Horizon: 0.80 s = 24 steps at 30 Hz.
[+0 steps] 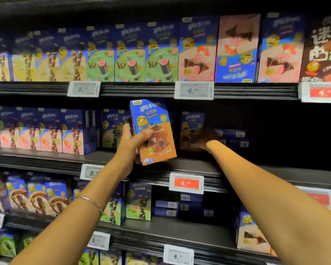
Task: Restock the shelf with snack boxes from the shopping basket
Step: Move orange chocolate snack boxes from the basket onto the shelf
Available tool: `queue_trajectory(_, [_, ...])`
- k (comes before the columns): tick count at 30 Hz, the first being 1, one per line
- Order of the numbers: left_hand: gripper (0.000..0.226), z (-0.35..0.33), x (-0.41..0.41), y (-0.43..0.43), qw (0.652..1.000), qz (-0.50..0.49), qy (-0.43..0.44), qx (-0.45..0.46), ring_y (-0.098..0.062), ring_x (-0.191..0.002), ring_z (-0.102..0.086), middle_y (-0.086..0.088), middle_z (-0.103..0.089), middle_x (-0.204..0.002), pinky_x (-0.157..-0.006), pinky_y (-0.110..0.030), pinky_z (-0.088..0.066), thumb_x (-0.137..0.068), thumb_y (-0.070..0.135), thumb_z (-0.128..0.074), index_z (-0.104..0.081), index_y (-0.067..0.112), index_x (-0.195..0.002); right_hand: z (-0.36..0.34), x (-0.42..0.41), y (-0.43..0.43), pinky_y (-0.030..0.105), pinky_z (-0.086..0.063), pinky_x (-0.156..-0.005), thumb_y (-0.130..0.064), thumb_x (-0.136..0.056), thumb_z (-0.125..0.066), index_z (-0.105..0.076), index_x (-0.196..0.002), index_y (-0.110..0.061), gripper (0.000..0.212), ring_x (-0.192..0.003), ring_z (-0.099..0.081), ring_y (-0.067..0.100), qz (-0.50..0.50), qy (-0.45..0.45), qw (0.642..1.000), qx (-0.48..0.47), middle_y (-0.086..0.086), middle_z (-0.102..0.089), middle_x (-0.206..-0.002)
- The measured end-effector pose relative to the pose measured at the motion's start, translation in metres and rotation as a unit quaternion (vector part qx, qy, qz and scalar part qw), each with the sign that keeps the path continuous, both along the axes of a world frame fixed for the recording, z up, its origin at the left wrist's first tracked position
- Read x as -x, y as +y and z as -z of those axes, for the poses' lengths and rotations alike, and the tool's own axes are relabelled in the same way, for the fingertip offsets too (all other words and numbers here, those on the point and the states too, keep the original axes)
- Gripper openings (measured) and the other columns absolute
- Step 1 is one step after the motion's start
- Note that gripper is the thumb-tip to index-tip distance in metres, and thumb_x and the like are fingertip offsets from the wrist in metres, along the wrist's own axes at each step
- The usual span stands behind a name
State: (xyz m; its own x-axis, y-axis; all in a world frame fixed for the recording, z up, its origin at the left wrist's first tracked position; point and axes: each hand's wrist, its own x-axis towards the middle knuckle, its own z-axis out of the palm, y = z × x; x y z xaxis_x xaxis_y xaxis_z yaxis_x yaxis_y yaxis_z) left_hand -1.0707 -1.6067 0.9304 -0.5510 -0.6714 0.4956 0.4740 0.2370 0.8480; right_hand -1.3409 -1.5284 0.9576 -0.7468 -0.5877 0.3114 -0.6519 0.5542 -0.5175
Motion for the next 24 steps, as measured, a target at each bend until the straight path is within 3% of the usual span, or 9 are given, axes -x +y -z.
queue_trajectory(2, [0.079, 0.000, 0.003, -0.001, 1.000, 0.002, -0.007, -0.012, -0.021, -0.092, -0.079, 0.006, -0.079, -0.109, -0.067, -0.042, -0.064, -0.059, 0.051, -0.084, -0.048, 0.022, -0.123, 0.001, 0.006, -0.009, 0.038, -0.051, -0.096, -0.038, -0.087, -0.074, -0.060, -0.135, -0.007, 0.059, -0.125, -0.059, 0.037, -0.003, 0.008, 1.000, -0.003, 0.019, -0.059, -0.139])
queue_trajectory(6, [0.085, -0.002, 0.007, 0.001, 1.000, 0.009, -0.014, -0.022, -0.020, -0.086, -0.079, 0.008, -0.079, -0.102, -0.067, -0.042, -0.060, -0.057, 0.054, -0.082, -0.044, 0.018, -0.124, 0.003, 0.010, -0.020, 0.037, -0.050, -0.096, -0.031, -0.091, -0.073, -0.057, -0.138, -0.003, 0.057, -0.126, -0.058, 0.039, -0.016, 0.006, 1.000, 0.006, 0.021, -0.058, -0.139])
queue_trajectory(9, [0.084, -0.004, 0.011, 0.003, 0.999, 0.017, -0.008, -0.029, -0.018, -0.085, -0.079, 0.008, -0.079, -0.100, -0.059, -0.035, -0.061, -0.056, 0.051, -0.084, -0.045, 0.018, -0.122, 0.004, 0.010, -0.024, 0.037, -0.050, -0.093, -0.031, -0.091, -0.073, -0.056, -0.139, -0.007, 0.056, -0.125, -0.058, 0.038, -0.031, 0.008, 0.999, 0.011, 0.020, -0.059, -0.138])
queue_trajectory(14, [0.078, -0.005, 0.017, 0.006, 0.999, 0.023, -0.012, -0.032, -0.017, -0.085, -0.080, 0.010, -0.079, -0.099, -0.055, -0.030, -0.059, -0.055, 0.050, -0.084, -0.046, 0.020, -0.116, 0.006, 0.013, -0.024, 0.043, -0.052, -0.100, -0.035, -0.086, -0.078, -0.058, -0.137, -0.008, 0.061, -0.124, -0.060, 0.036, -0.043, -0.022, 0.998, 0.039, 0.019, -0.061, -0.136])
queue_trajectory(18, [0.079, -0.007, 0.019, 0.010, 0.999, 0.023, -0.017, -0.017, -0.014, -0.082, -0.080, 0.013, -0.080, -0.096, -0.055, -0.029, -0.059, -0.055, 0.052, -0.084, -0.045, 0.020, -0.116, 0.005, 0.011, -0.020, 0.043, -0.049, -0.104, -0.027, -0.087, -0.078, -0.060, -0.136, -0.006, 0.056, -0.125, -0.059, 0.035, -0.062, -0.062, 0.992, 0.090, 0.019, -0.060, -0.138])
queue_trajectory(21, [0.079, -0.007, 0.021, 0.012, 0.999, 0.024, -0.017, -0.017, -0.014, -0.081, -0.079, 0.014, -0.079, -0.094, -0.054, -0.028, -0.059, -0.054, 0.054, -0.084, -0.045, 0.022, -0.114, -0.010, 0.001, -0.007, 0.044, -0.047, -0.106, -0.040, -0.089, -0.073, -0.053, -0.142, -0.003, 0.067, -0.130, -0.054, 0.036, -0.018, -0.090, 0.988, 0.128, 0.018, -0.055, -0.144])
queue_trajectory(24, [0.075, -0.005, 0.025, 0.015, 0.999, 0.027, -0.011, -0.021, -0.015, -0.079, -0.080, 0.011, -0.080, -0.095, -0.053, -0.027, -0.058, -0.054, 0.054, -0.084, -0.046, 0.023, -0.111, -0.028, -0.034, 0.017, 0.040, -0.054, -0.093, -0.031, -0.096, -0.062, -0.059, -0.132, 0.000, 0.048, -0.116, -0.062, 0.035, -0.045, -0.147, 0.954, 0.257, 0.022, -0.061, -0.134])
